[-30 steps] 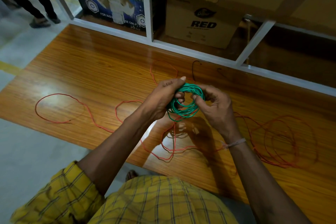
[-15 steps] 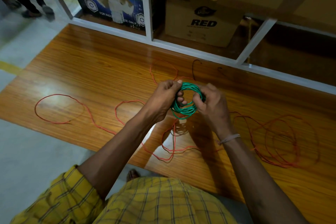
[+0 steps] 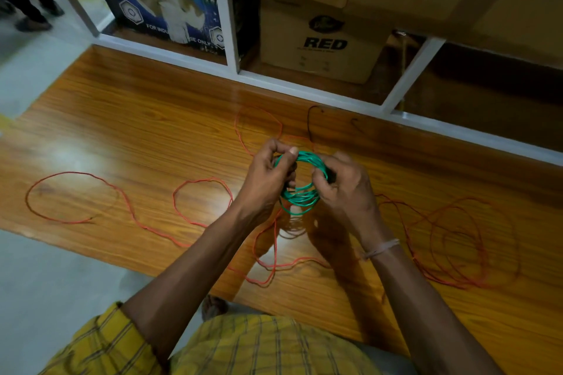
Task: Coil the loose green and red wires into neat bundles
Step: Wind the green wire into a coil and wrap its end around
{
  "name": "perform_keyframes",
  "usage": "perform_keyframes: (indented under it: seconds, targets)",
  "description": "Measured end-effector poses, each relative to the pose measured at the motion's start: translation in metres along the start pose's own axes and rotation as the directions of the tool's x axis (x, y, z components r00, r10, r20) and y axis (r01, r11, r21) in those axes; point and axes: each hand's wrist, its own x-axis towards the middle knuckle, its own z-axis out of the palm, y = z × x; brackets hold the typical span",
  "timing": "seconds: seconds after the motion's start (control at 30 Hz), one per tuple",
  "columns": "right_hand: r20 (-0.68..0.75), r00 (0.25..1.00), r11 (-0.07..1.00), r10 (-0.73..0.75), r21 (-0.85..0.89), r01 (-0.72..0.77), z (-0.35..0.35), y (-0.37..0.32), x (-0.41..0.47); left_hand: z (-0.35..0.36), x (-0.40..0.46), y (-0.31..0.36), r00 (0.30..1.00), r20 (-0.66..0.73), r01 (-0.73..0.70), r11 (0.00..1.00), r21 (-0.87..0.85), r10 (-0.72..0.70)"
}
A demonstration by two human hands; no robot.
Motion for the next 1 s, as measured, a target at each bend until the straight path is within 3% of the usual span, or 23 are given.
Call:
perform_keyframes:
  seconds: [0.1, 0.17, 0.27, 0.43, 0.67, 0.8, 0.87, 1.0]
  targets:
    - [0.157, 0.987, 0.989, 0.038, 0.138, -0.06, -0.014, 0.01, 0.006, 0.001, 0.003, -0.007, 0.999, 0.001, 0.037, 0.999, -0.014, -0.037]
    - [0.221, 0.962, 0.955, 0.158, 0.213, -0.206, -0.026, 0.026, 0.02, 0.003, 0.007, -0.01, 0.998, -0.007, 0.055, 0.998, -0.019, -0.055]
    - [0.103, 0.921, 0.885, 0.375, 0.256, -0.389, -0.033, 0.07, 0.048, 0.008, 0.012, -0.011, 0.997, -0.031, 0.074, 0.997, -0.035, -0.075]
    - [-0.044, 0.819, 0.82, 0.572, 0.004, -0.572, -0.019, 0.147, 0.091, 0.017, 0.014, -0.006, 0.995, -0.057, 0.071, 0.993, -0.092, -0.076]
    - [-0.107, 0.773, 0.775, 0.625, -0.039, -0.631, -0.001, 0.172, 0.127, 0.02, 0.007, -0.008, 0.991, -0.082, 0.09, 0.981, -0.175, -0.105]
    - [-0.033, 0.796, 0.786, 0.605, -0.136, -0.603, 0.005, 0.159, 0.118, 0.016, 0.002, -0.005, 0.991, -0.078, 0.095, 0.975, -0.2, -0.113]
    - [-0.005, 0.83, 0.827, 0.558, -0.079, -0.557, 0.004, 0.149, 0.11, 0.013, 0.001, -0.002, 0.99, -0.069, 0.107, 0.975, -0.195, -0.122]
    - [0.071, 0.896, 0.873, 0.439, 0.201, -0.444, -0.018, 0.101, 0.091, 0.005, 0.0, 0.005, 0.988, -0.062, 0.132, 0.976, -0.172, -0.144]
